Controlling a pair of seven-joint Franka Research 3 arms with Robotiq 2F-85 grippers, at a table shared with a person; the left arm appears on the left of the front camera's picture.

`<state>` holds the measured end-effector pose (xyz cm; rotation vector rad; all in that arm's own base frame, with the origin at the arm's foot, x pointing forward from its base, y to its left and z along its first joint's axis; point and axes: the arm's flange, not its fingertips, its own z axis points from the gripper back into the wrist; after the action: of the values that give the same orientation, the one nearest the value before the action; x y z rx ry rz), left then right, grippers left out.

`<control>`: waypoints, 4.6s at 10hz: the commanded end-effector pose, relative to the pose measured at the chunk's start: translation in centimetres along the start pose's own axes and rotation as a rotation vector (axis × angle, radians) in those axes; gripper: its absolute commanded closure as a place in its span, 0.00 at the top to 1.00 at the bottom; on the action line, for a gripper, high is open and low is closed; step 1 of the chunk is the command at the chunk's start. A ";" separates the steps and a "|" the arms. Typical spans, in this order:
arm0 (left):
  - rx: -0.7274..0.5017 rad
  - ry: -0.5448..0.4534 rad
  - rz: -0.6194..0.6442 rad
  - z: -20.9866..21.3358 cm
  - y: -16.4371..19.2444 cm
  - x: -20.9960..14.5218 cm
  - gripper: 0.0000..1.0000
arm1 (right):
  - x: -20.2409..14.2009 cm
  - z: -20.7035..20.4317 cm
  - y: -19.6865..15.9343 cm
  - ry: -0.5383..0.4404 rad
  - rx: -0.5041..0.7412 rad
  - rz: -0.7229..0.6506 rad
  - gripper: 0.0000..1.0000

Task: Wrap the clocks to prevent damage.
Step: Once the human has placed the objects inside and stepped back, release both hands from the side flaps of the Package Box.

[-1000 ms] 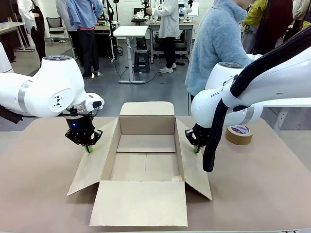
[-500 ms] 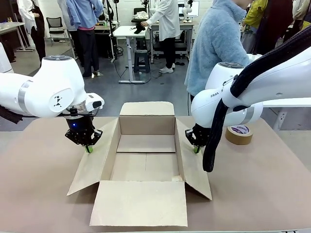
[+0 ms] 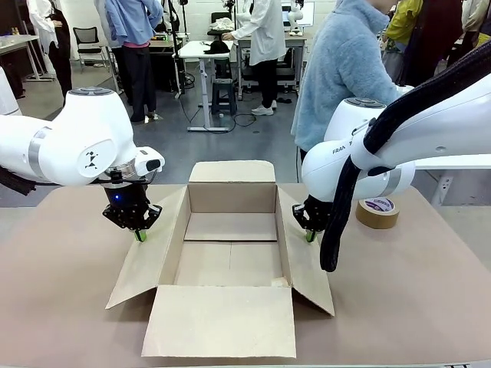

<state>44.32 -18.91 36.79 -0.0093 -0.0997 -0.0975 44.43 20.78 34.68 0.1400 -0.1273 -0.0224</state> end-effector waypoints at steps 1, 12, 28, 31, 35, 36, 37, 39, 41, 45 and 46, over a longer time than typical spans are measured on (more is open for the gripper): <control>0.024 -0.001 0.007 0.0 -0.2 0.0 0.00 | -0.2 -0.4 0.3 -0.001 -0.021 -0.015 0.01; 0.024 -0.001 0.007 0.0 -0.2 0.0 0.00 | -0.2 -0.4 0.3 -0.001 -0.021 -0.015 0.01; 0.024 -0.001 0.007 0.0 -0.2 0.0 0.00 | -0.2 -0.4 0.3 -0.001 -0.021 -0.015 0.01; 0.024 -0.001 0.007 0.0 -0.2 0.0 0.00 | -0.2 -0.4 0.3 -0.001 -0.021 -0.015 0.01; 0.024 -0.001 0.007 0.0 -0.2 0.0 0.00 | -0.2 -0.4 0.3 -0.001 -0.021 -0.015 0.01; 0.024 -0.001 0.007 0.0 -0.2 0.0 0.00 | -0.2 -0.4 0.3 -0.001 -0.021 -0.015 0.01; 0.024 -0.001 0.007 0.0 -0.2 0.0 0.00 | -0.2 -0.4 0.3 -0.001 -0.021 -0.015 0.01; 0.024 -0.001 0.007 0.0 -0.2 0.0 0.00 | -0.2 -0.4 0.3 -0.001 -0.021 -0.015 0.01; 0.024 -0.001 0.007 0.0 -0.2 0.0 0.00 | -0.2 -0.4 0.3 -0.001 -0.021 -0.015 0.01; 0.024 -0.001 0.007 0.0 -0.2 0.0 0.00 | -0.2 -0.4 0.3 -0.001 -0.021 -0.015 0.01; 0.024 -0.001 0.007 0.0 -0.2 0.0 0.00 | -0.2 -0.4 0.3 -0.001 -0.021 -0.015 0.01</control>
<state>44.32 -18.91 36.79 -0.0093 -0.0997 -0.0975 44.43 20.78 34.68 0.1400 -0.1273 -0.0224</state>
